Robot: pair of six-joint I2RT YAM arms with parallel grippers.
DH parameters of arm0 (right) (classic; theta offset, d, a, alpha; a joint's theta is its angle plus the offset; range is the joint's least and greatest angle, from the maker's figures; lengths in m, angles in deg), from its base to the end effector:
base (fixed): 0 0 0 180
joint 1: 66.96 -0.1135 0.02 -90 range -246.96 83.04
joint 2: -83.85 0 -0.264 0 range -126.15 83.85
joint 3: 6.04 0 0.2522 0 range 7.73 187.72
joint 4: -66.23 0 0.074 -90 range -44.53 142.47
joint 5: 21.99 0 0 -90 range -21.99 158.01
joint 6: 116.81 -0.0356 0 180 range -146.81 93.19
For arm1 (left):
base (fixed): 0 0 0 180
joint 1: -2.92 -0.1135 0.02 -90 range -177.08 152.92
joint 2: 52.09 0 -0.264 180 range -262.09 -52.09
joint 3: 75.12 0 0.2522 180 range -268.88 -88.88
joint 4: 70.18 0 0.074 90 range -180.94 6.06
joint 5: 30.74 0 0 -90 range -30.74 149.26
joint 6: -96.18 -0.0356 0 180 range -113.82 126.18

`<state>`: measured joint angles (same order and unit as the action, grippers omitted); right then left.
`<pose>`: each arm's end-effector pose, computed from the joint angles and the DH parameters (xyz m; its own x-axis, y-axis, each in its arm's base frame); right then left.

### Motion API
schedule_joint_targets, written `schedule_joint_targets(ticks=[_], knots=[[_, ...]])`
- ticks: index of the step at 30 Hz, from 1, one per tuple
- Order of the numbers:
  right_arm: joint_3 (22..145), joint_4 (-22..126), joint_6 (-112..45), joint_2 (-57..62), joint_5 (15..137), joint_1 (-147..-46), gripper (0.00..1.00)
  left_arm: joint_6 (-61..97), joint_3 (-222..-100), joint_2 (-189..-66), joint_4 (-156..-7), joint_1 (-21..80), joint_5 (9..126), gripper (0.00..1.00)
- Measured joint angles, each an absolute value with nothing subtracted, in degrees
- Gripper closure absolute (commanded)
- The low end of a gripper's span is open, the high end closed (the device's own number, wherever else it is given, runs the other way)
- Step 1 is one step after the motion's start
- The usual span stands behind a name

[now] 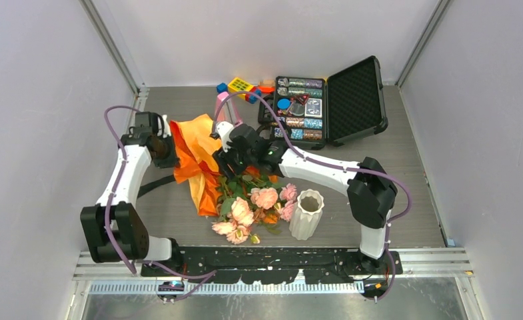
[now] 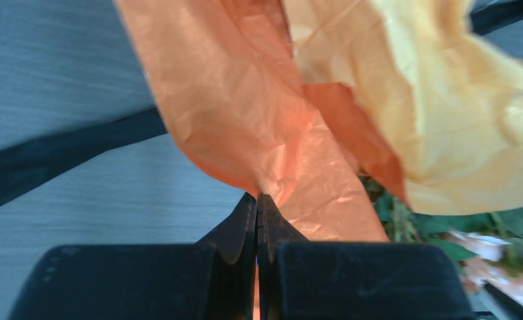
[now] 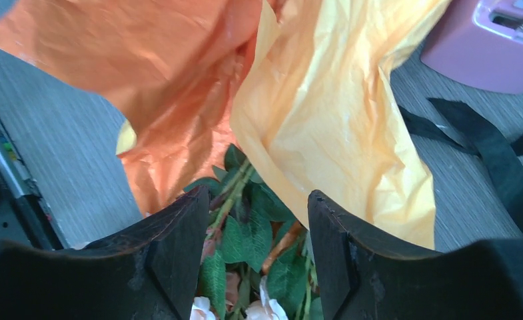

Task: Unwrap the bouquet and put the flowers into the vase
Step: Unfold the wrapping paper at the center of the board.

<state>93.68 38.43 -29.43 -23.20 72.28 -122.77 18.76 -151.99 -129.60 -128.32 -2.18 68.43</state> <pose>0.2434 0.3630 0.2707 -0.3623 -0.4522 -0.8150 -0.8434 0.5312 0.0802 0.2711 0.0185 0.2751 -0.8302 -0.2900 -0.4762 -0.1909 0.9503 -0.2459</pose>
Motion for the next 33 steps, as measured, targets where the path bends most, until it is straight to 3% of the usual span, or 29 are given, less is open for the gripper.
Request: schedule_joint_targets(ticks=[8, 12, 24, 28, 33], knots=[[90.97, 37.73, -28.57, -22.28, 69.46, -122.77, 0.38, 13.8, -152.56, -135.2, -134.42, -2.47, 56.86, 0.98], [89.96, 37.62, -28.55, -22.13, 69.07, -122.72, 0.37, 12.86, -152.84, -137.14, -135.68, -2.47, 51.92, 0.86], [89.46, 37.6, -28.55, -22.13, 68.91, -122.66, 0.36, 11.55, -153.91, -137.84, -137.52, -3.12, 40.34, 0.61], [89.33, 37.57, -28.6, -22.13, 68.89, -122.5, 0.37, 11.42, -153.85, -133.69, -137.11, -3.17, 37.46, 0.43], [89.09, 37.42, -28.66, -21.49, 68.98, -122.22, 0.36, 12.05, -153.74, -122.94, -135.18, -3.21, 37.89, 0.37]])
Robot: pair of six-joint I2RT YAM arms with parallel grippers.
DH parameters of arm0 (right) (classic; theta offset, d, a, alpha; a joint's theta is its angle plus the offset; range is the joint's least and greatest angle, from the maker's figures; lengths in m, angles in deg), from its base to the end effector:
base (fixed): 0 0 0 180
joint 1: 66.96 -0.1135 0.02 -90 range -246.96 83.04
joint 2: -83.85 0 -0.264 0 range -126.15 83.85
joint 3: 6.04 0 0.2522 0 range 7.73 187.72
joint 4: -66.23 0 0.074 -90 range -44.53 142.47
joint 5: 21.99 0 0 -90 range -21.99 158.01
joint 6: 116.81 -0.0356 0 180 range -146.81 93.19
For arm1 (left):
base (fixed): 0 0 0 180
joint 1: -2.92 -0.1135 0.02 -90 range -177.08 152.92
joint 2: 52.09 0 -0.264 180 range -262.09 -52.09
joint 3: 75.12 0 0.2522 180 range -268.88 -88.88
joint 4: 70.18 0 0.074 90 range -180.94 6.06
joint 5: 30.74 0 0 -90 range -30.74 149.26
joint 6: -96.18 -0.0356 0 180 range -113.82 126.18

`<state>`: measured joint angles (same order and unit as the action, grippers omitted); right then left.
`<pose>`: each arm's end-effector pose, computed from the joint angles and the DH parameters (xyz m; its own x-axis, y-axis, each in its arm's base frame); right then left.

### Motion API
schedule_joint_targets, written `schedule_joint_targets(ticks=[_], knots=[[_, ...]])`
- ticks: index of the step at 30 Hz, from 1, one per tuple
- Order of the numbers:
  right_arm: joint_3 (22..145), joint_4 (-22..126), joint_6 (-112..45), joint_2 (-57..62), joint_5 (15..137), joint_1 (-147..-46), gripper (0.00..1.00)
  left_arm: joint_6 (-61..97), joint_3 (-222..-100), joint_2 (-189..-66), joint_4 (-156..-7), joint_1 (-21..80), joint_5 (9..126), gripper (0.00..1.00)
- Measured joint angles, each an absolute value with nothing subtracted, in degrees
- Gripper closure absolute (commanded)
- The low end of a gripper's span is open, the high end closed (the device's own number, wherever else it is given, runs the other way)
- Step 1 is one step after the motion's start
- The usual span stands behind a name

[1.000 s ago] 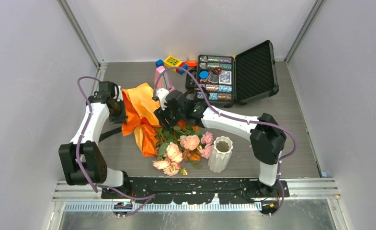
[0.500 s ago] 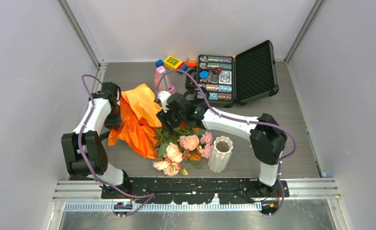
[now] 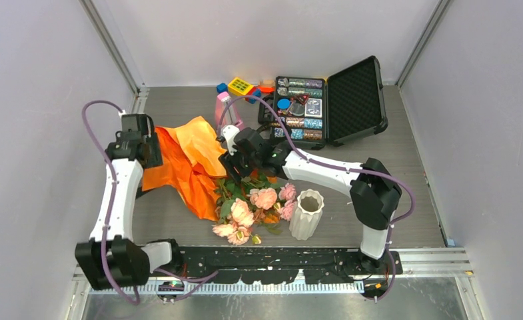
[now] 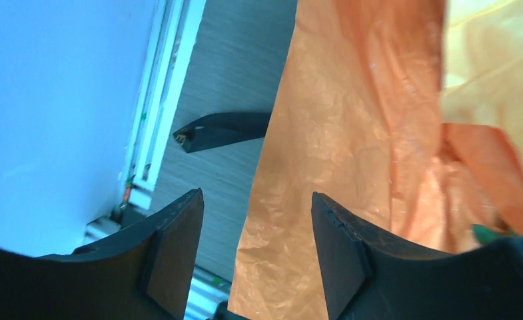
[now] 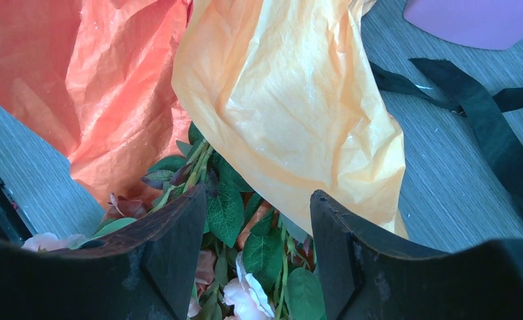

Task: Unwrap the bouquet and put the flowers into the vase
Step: Unfold the wrapping paper at the center of the board.

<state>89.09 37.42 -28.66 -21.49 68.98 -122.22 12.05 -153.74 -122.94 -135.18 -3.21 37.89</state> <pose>0.2407 0.3481 0.2544 -0.3854 -0.4990 -0.7762 -0.8171 0.5754 0.0357 0.2385 0.0387 0.3069 -0.8014 -0.1819 -0.5698 -0.3795 0.8909 0.2494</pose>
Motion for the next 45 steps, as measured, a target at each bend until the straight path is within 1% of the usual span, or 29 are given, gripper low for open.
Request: schedule_joint_targets(ticks=[2, 6, 11, 18, 20, 23, 26, 30, 35, 39, 45], knots=[[89.09, 37.44, -28.66, -21.12, 69.07, -122.18, 0.36, 13.32, -153.93, -118.91, -134.68, -3.21, 41.08, 0.37], [89.09, 37.51, -28.73, -20.75, 69.37, -122.18, 0.36, 17.69, -154.68, -116.71, -133.11, -3.21, 51.16, 0.38], [89.09, 37.49, -29.16, -20.75, 69.85, -122.18, 0.37, 23.92, -154.39, -120.75, -128.41, -1.16, 64.84, 0.39], [89.07, 37.44, -29.97, -20.75, 70.01, -122.18, 0.38, 29.73, -151.6, -127.24, -119.38, 2.56, 76.47, 0.4], [89.07, 37.44, -30.1, -20.75, 70.03, -122.18, 0.39, 30.41, -150.66, -128.27, -117.76, 2.54, 77.72, 0.4], [89.04, 37.46, -30.34, -20.75, 70.03, -122.18, 0.39, 31.15, -149.26, -129.86, -116.17, 2.52, 78.13, 0.37], [89.04, 37.51, -30.48, -20.75, 70.05, -122.18, 0.37, 33.4, -143.88, -129.75, -111.2, 1.71, 78.35, 0.33], [89.04, 37.6, -30.5, -20.75, 70.14, -122.18, 0.37, 37.8, -133.63, -129.08, -105.98, -2.1, 78.15, 0.31], [89.04, 37.84, -30.48, -20.75, 70.25, -122.18, 0.37, 42.34, -126.85, -129.08, -100.36, -8.61, 79.25, 0.31], [89.04, 37.86, -30.48, -20.77, 70.44, -122.18, 0.37, 44.42, -124.03, -129.06, -96.6, -12.0, 79.92, 0.29], [89.11, 37.86, -30.41, -21.21, 71.12, -122.2, 0.36, 44.73, -123.57, -129.03, -94.88, -14.51, 82.04, 0.28]])
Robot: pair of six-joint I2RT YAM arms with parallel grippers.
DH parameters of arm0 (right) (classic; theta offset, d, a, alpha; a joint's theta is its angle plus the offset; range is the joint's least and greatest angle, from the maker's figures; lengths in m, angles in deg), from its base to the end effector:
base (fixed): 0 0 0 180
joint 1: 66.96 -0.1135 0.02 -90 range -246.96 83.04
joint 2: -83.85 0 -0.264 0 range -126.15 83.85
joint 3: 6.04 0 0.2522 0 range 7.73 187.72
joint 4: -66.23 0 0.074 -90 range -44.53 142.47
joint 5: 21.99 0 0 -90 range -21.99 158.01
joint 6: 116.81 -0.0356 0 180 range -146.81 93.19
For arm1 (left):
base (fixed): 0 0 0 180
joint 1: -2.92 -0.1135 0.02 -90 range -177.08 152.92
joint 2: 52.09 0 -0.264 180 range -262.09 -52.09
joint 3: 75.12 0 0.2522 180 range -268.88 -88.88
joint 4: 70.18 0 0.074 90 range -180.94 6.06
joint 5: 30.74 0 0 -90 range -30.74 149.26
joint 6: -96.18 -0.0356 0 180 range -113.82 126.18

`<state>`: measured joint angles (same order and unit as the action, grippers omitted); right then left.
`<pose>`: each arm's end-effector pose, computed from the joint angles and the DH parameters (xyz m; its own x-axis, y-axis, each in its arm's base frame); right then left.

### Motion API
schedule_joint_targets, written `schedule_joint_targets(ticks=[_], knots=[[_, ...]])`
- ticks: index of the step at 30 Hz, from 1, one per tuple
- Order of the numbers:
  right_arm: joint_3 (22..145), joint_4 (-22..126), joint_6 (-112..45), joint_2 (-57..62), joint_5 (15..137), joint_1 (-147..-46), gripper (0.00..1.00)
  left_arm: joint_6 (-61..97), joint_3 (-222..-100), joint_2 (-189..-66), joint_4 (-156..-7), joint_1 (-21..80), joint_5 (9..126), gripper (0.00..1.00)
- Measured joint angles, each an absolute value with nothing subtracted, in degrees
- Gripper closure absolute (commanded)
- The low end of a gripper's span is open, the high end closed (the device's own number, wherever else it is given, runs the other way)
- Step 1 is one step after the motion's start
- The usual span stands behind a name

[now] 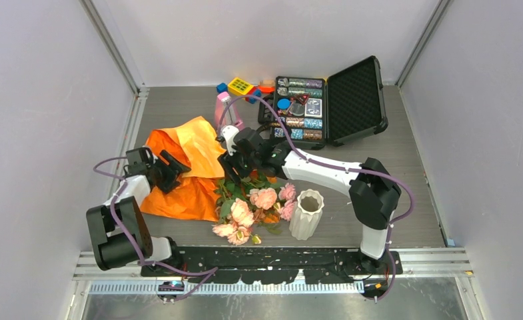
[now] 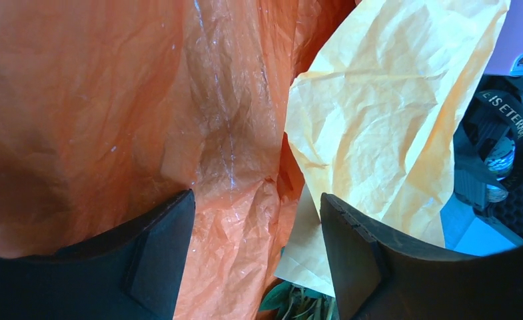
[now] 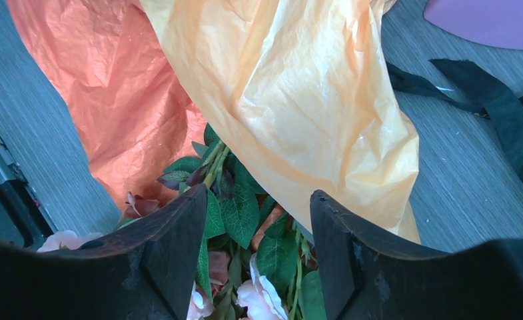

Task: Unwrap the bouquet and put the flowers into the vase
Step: Unfold the wrapping paper at the center of the board.

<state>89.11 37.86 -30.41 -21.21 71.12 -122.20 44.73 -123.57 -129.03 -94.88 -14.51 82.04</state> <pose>0.2396 0.3486 0.2572 -0.4055 -0.4744 -0.7813 -0.8208 0.5652 0.0828 0.2388 0.0605 0.1648 -0.5632 -0.7791 -0.2754 -0.5189 0.5928 -0.6158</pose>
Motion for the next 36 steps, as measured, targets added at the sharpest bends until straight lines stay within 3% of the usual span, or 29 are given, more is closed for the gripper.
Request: schedule_joint_targets(ticks=[4, 17, 36], knots=[[89.17, 37.66, -30.15, -22.08, 71.27, -122.24, 0.37, 43.31, -125.52, -128.68, -97.92, -15.6, 84.05, 0.28], [91.82, 36.68, -26.65, -22.45, 70.79, -124.91, 0.36, 34.61, -152.54, -129.25, -112.12, -15.6, 90.2, 0.31], [106.66, 32.22, -22.37, -37.27, 63.95, -129.78, 0.41, 29.27, -151.42, -131.09, -115.12, -15.3, 90.13, 0.3]])
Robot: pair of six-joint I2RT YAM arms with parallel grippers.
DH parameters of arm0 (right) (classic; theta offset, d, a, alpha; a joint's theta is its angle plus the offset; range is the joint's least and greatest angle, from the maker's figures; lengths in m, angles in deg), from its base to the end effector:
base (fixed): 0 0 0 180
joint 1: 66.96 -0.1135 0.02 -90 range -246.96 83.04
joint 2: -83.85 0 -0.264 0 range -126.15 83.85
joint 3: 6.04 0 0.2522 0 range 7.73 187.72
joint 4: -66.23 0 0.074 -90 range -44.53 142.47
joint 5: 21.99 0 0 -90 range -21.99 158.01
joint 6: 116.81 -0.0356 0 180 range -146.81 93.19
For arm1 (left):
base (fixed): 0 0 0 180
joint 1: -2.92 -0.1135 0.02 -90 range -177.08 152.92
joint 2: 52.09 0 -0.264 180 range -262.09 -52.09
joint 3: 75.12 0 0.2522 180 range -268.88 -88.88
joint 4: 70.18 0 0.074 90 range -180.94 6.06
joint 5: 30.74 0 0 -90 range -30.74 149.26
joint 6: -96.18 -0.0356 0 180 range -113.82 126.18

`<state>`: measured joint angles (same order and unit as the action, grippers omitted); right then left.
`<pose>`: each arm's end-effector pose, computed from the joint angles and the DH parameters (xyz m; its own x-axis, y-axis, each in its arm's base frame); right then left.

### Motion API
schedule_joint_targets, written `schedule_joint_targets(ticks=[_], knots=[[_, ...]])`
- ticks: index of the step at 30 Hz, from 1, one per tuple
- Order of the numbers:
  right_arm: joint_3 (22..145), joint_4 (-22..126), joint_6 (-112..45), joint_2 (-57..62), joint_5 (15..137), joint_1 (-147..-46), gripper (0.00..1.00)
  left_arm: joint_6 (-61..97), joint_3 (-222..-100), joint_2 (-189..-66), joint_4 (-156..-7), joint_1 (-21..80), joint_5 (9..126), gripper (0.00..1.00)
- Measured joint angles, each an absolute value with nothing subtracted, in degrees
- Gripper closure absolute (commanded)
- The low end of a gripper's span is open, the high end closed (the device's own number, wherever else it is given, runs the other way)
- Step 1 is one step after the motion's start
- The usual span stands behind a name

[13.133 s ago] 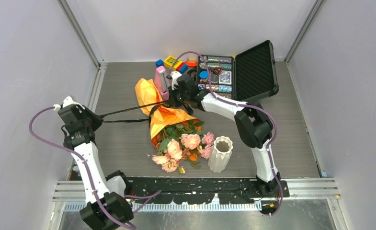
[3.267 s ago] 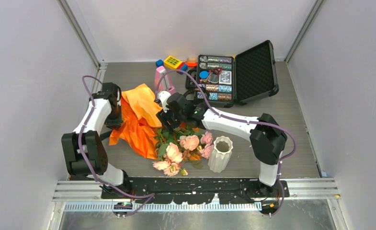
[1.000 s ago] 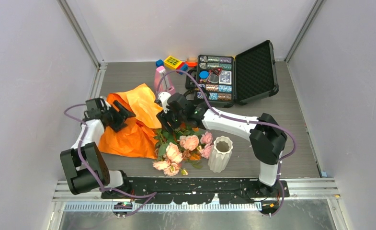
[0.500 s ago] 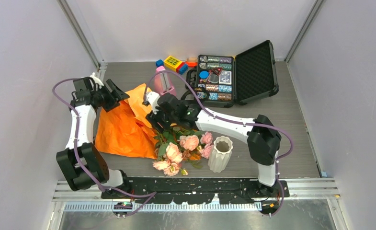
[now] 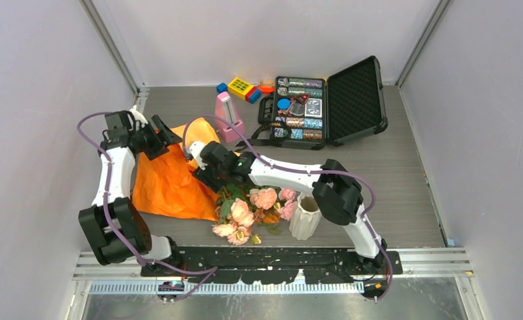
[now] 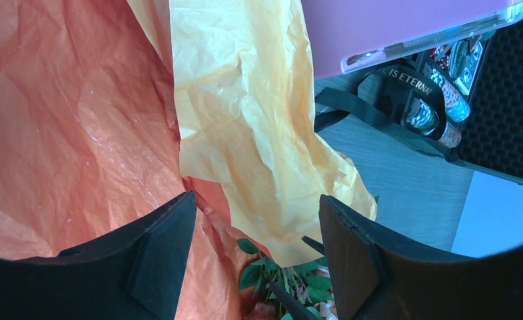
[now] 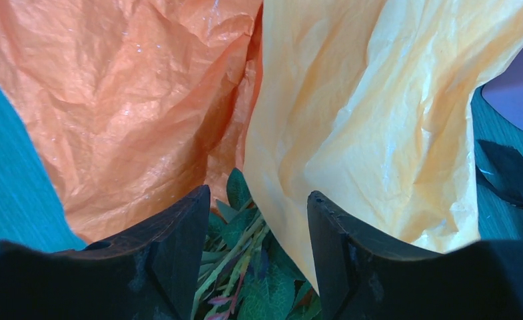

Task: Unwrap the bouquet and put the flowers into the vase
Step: Unfold the wrapping paper at the center of the board.

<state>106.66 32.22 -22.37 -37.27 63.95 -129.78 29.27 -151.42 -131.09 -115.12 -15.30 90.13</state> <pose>0.2246 0.4319 0.2287 -0.2404 -0.6373 -0.7322 -0.8847 0.4542 -0.1048 0.2831 0.0739 0.2835 -0.6692 -0.5747 -0.4711 -0.2201 0.7588 -0.6130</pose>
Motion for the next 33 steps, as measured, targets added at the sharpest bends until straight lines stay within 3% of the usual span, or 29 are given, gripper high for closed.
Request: schedule_joint_targets(ticks=[7, 13, 22, 33], knots=[[110.42, 29.7, -21.54, -41.54, 61.79, -129.78, 0.58, 29.27, -150.42, -131.07, -115.1, -15.3, 90.9, 0.3], [110.7, 29.38, -19.72, -42.08, 59.54, -129.78, 0.98, 29.34, -150.07, -131.07, -115.03, -15.3, 91.42, 0.3], [109.63, 29.88, -19.46, -41.03, 57.13, -129.78, 1.0, 29.49, -149.89, -131.07, -115.03, -15.3, 91.25, 0.29], [101.55, 35.52, -24.84, -28.77, 52.83, -128.17, 1.0, 29.47, -149.67, -130.91, -115.03, -15.3, 89.21, 0.28]])
